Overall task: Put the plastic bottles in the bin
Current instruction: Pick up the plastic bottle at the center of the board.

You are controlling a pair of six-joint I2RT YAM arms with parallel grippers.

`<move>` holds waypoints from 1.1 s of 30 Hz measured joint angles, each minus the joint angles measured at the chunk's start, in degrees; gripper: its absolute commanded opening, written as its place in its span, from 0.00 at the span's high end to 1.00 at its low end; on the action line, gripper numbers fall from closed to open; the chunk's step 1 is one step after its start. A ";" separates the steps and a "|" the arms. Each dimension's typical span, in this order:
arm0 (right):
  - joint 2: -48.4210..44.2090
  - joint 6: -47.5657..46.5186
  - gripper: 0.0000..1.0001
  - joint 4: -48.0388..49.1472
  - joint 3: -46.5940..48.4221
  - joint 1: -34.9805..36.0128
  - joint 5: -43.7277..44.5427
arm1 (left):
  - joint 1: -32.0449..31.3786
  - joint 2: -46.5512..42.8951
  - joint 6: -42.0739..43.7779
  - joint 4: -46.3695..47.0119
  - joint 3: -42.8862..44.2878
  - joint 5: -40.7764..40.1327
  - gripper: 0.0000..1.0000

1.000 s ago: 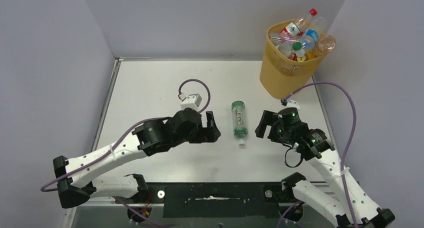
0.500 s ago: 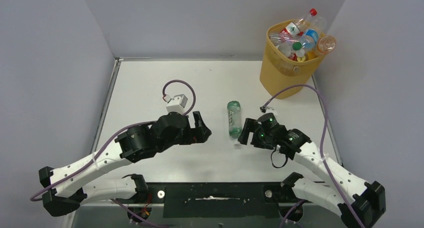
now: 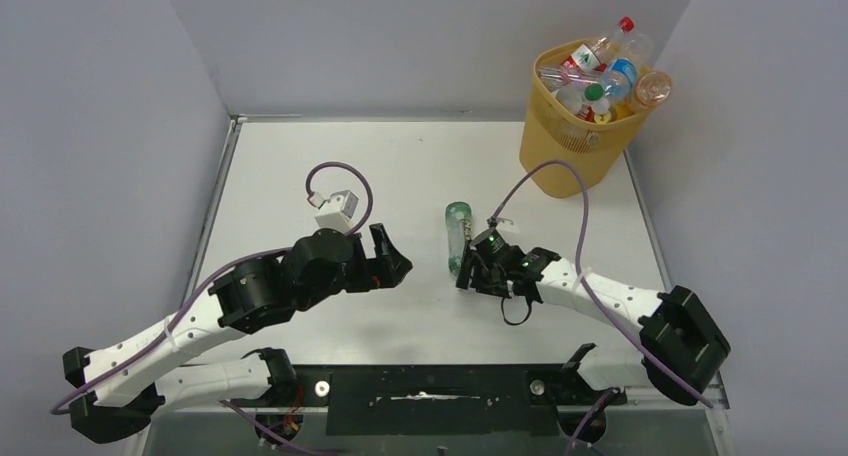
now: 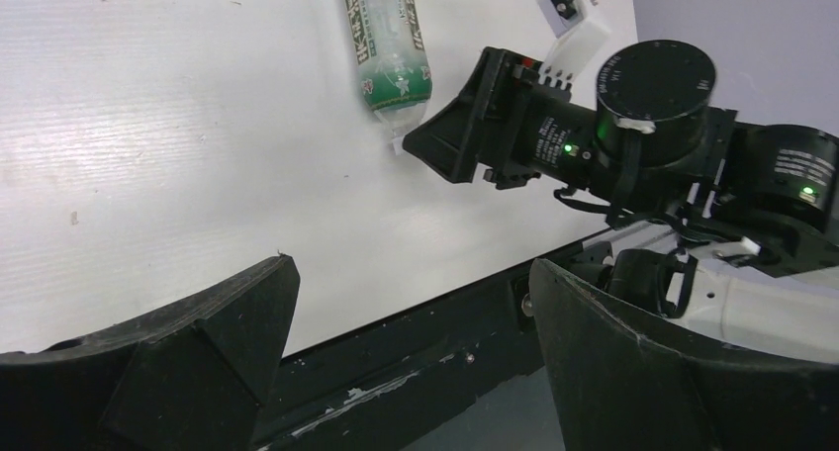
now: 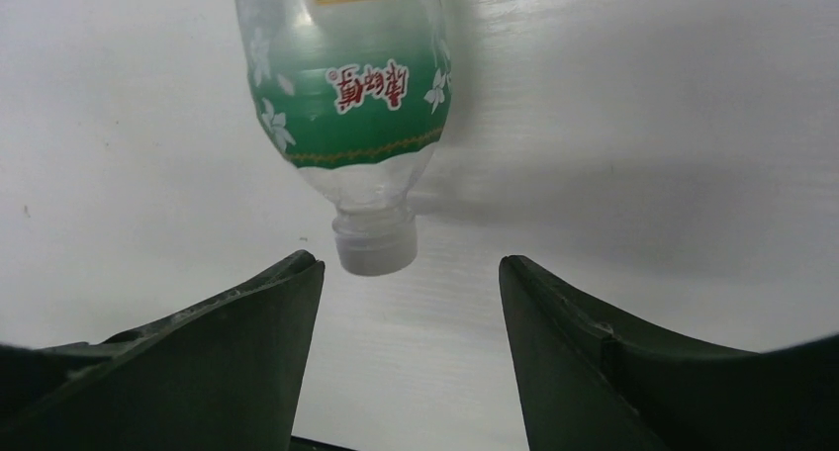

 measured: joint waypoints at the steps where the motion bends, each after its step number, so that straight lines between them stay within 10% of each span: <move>1: 1.40 0.20 0.34 0.83 0.00 0.02 0.15 | 0.00 -0.33 -0.04 -0.11 -0.13 0.00 0.12; 7: 8.83 1.53 0.38 4.96 0.55 0.94 0.20 | 0.00 -1.18 -0.48 -0.52 -0.24 0.00 0.12; 16: 13.51 3.13 0.80 9.20 2.45 1.53 -0.04 | 0.02 -1.18 -0.81 -0.55 -0.28 0.04 0.12; 23: 11.80 0.02 0.82 3.67 9.75 1.53 1.77 | 0.07 -1.62 -0.81 -0.76 -0.59 -0.04 0.12; 33: 9.97 -12.44 0.81 -4.00 44.74 -7.96 2.75 | 0.48 -1.68 -0.66 -0.79 -0.92 -0.31 0.12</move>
